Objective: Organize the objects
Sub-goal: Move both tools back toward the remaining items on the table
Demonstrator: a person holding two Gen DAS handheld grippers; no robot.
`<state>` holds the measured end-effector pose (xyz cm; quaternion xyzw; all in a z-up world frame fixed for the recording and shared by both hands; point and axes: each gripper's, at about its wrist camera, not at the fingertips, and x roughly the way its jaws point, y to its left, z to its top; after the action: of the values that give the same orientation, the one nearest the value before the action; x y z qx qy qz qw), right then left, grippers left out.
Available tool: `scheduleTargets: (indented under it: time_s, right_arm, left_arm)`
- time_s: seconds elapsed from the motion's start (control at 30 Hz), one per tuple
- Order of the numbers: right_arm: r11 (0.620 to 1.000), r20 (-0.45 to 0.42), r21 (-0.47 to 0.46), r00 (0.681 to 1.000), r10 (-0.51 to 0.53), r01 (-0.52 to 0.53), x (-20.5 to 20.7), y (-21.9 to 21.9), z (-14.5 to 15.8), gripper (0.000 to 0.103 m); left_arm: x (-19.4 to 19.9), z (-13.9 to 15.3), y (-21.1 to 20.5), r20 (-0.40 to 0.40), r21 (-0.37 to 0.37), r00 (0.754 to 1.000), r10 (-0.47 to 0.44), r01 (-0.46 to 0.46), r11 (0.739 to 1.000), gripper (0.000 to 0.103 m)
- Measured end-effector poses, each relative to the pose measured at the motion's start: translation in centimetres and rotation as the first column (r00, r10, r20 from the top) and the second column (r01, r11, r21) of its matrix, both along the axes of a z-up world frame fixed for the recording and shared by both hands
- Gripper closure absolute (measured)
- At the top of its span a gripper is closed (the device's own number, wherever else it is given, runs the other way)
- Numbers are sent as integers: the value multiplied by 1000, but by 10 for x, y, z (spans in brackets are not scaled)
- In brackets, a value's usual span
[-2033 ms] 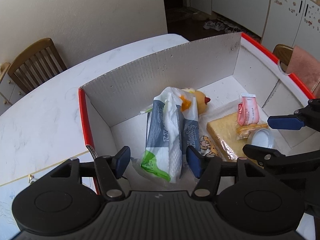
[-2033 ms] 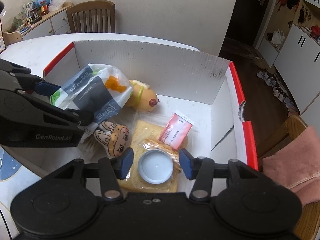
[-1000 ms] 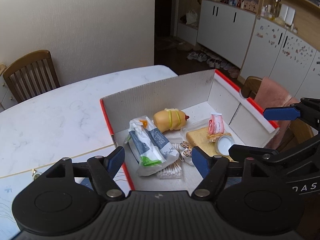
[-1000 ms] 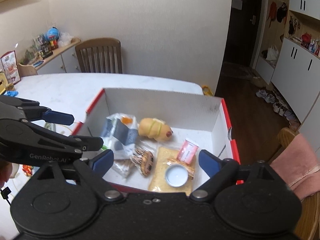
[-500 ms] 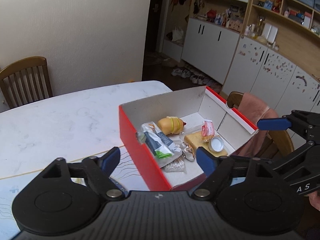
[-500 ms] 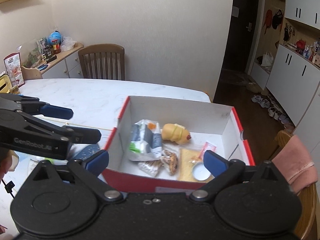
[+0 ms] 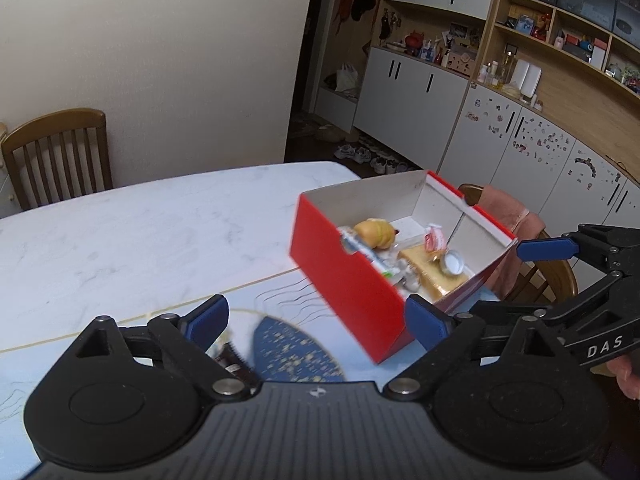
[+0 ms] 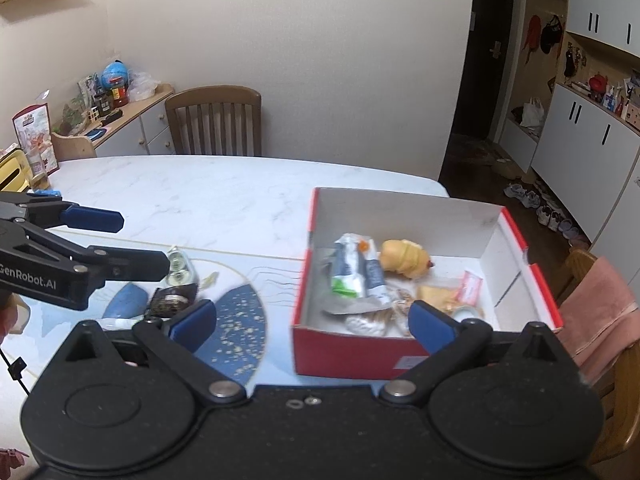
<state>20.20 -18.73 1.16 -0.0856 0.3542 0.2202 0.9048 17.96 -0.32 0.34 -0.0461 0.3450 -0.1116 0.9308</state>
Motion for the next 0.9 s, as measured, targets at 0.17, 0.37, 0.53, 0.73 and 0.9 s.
scheduleTargets:
  time_s: [0.17, 0.37, 0.53, 0.73, 0.9]
  right_arm:
    - [1000, -2, -5, 1000, 9, -9, -10, 22, -2, 1]
    - [999, -24, -13, 999, 31, -31, -19, 46, -14, 1]
    - [998, -55, -29, 997, 48, -50, -27, 67, -31, 1]
    - [996, -105, -59, 993, 59, -66, -31, 90, -56, 1]
    - [991, -136, -85, 986, 92, -104, -36, 110, -76, 1]
  left_arm:
    - [-11, -9, 32, -3, -17, 1000, 11, -11, 1000, 1]
    - [-20, -25, 65, 8, -2, 999, 37, -37, 999, 1]
    - [-24, -43, 80, 14, 69, 1000, 25, -25, 997, 1]
    - [-26, -72, 88, -8, 163, 999, -44, 45, 986, 1]
    - [-24, -96, 89, -26, 217, 993, -115, 118, 969, 1]
